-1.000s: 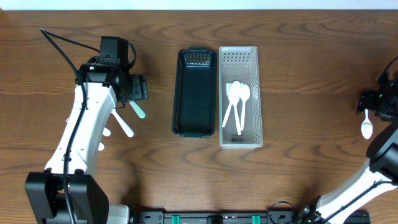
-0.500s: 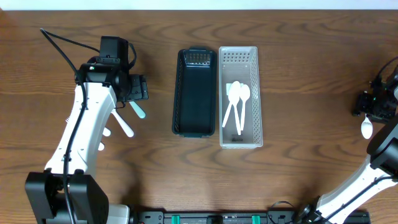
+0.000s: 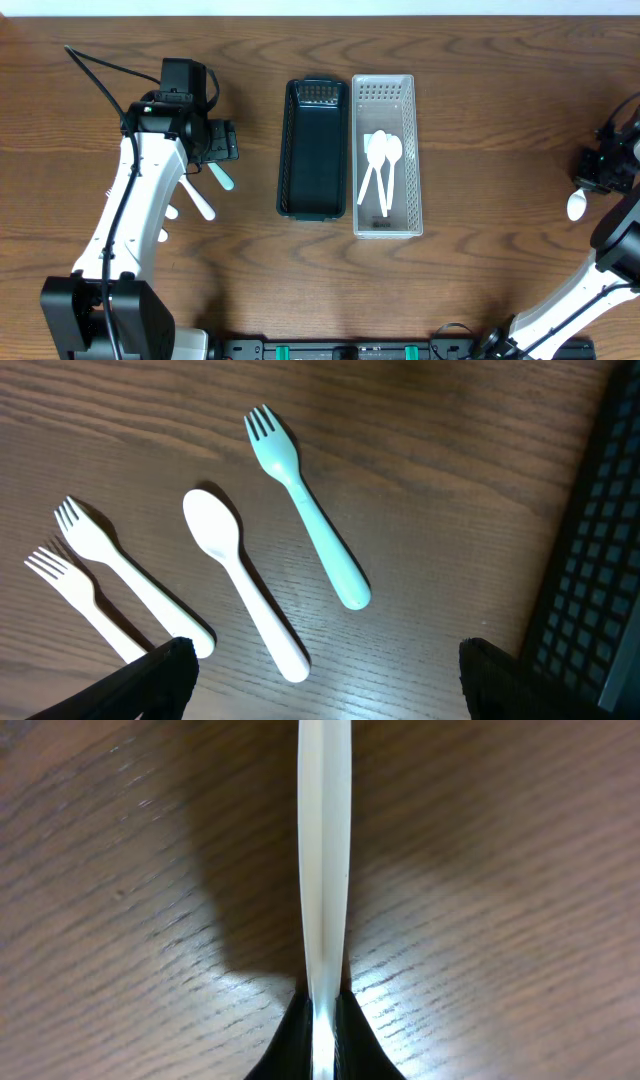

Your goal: Pack container

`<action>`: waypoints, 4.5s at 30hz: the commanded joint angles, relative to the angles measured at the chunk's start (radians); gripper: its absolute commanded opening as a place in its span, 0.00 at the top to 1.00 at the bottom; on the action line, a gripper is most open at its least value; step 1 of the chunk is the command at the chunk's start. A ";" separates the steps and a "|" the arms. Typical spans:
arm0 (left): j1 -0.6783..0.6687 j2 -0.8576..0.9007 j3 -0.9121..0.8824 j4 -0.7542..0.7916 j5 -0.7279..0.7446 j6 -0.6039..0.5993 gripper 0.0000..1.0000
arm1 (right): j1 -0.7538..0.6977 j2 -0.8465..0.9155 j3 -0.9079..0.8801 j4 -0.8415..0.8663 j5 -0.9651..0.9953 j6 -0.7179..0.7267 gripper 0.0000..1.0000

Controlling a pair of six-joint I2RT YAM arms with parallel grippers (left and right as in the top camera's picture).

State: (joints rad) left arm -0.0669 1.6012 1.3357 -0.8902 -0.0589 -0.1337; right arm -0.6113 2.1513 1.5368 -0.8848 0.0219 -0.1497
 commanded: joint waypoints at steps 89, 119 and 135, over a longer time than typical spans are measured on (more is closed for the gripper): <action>0.244 0.224 0.127 -0.152 0.135 -0.370 0.02 | 0.568 -0.404 0.349 -0.240 -0.026 0.290 0.34; 0.246 0.488 0.056 -0.022 0.161 -0.312 0.02 | 0.566 -0.404 0.349 -0.253 -0.018 0.290 0.34; 0.269 0.477 0.020 -0.002 0.160 -0.303 0.00 | 0.558 -0.404 0.347 -0.262 -0.012 0.290 0.33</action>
State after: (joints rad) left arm 0.1921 2.0521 1.3964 -0.8852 0.1394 -0.4587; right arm -0.0380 1.7477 1.8782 -1.1427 -0.0036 0.1513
